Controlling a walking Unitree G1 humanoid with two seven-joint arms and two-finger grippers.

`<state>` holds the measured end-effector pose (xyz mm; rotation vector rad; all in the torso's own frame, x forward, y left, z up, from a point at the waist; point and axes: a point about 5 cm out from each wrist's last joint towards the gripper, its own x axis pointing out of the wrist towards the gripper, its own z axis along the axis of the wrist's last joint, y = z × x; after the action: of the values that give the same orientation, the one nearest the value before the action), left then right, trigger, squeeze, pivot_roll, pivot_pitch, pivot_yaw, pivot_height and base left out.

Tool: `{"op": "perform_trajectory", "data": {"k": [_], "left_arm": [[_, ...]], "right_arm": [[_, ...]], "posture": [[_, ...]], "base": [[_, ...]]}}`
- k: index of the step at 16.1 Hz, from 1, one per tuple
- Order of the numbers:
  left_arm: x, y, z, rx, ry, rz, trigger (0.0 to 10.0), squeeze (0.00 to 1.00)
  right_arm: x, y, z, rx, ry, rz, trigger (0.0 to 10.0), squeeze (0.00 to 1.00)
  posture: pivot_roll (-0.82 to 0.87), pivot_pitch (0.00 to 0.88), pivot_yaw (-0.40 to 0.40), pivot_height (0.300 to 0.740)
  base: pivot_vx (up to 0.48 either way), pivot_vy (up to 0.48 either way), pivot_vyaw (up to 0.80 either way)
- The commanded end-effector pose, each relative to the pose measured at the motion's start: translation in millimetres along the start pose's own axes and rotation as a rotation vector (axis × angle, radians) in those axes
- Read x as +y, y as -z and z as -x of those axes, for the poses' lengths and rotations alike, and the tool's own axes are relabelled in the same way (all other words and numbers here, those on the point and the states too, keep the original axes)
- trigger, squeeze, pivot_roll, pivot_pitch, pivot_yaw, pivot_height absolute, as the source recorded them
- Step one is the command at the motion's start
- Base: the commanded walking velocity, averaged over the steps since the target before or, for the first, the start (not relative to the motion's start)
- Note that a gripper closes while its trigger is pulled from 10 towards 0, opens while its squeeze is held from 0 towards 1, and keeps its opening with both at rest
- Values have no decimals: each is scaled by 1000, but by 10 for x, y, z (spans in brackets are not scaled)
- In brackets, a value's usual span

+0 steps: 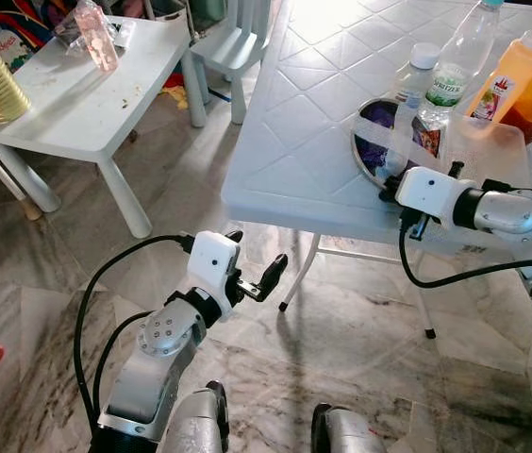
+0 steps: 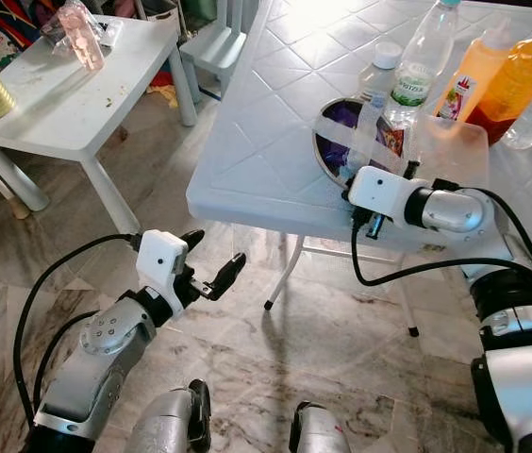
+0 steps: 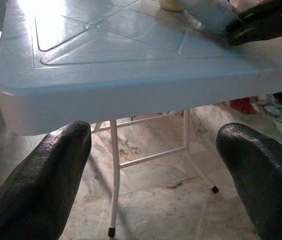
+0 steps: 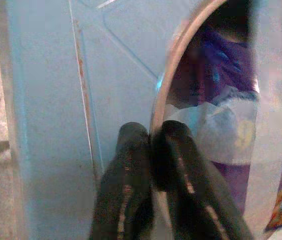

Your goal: Restocking fridge

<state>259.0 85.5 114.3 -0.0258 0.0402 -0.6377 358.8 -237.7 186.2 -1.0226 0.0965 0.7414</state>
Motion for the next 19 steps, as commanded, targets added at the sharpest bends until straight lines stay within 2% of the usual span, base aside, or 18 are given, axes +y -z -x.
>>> {"op": "perform_trajectory", "data": {"k": [1, 4, 5, 6, 10, 11, 16, 19], "left_arm": [[-9, -7, 6, 9, 1, -10, 10000, 0], [-21, 4, 5, 19, -1, -10, 10000, 0], [-24, 10, 6, 22, 0, -10, 10000, 0], [-26, 22, 9, 33, 2, -16, 10000, 0], [-12, 33, 7, 45, -3, -22, 10000, 0], [-10, 34, 5, 48, -4, -23, 10000, 0], [-5, 57, -7, 61, -13, -27, 10000, 0], [4, 62, -17, 63, -20, -28, 10000, 0]], "right_arm": [[-21, 25, 36, 5, 0, 7, 10000, 1000], [-81, 30, 66, -9, -6, -17, 10000, 1000], [-81, 35, 67, -10, -12, -19, 10000, 973], [-83, 39, 65, -6, -21, -7, 10000, 0], [-79, 73, 46, 32, -61, 9, 10000, 0], [-95, 78, 42, 39, -57, 0, 0, 0], [-73, 135, 53, 73, -82, 16, 0, 0], [-78, 127, 64, 70, -70, 66, 0, 0]], "posture": [[86, 170, 34, 740], [90, 173, 35, 740], [90, 173, 35, 740], [92, 173, 36, 740], [95, 171, 36, 740], [95, 171, 36, 740], [102, 158, 30, 740], [97, 153, 26, 740]], "base": [[0, 0, 0], [0, 0, 0], [0, 0, 0], [0, 0, 0], [0, 0, 0], [0, 0, 0], [0, 0, 0], [0, 0, 0]]}}
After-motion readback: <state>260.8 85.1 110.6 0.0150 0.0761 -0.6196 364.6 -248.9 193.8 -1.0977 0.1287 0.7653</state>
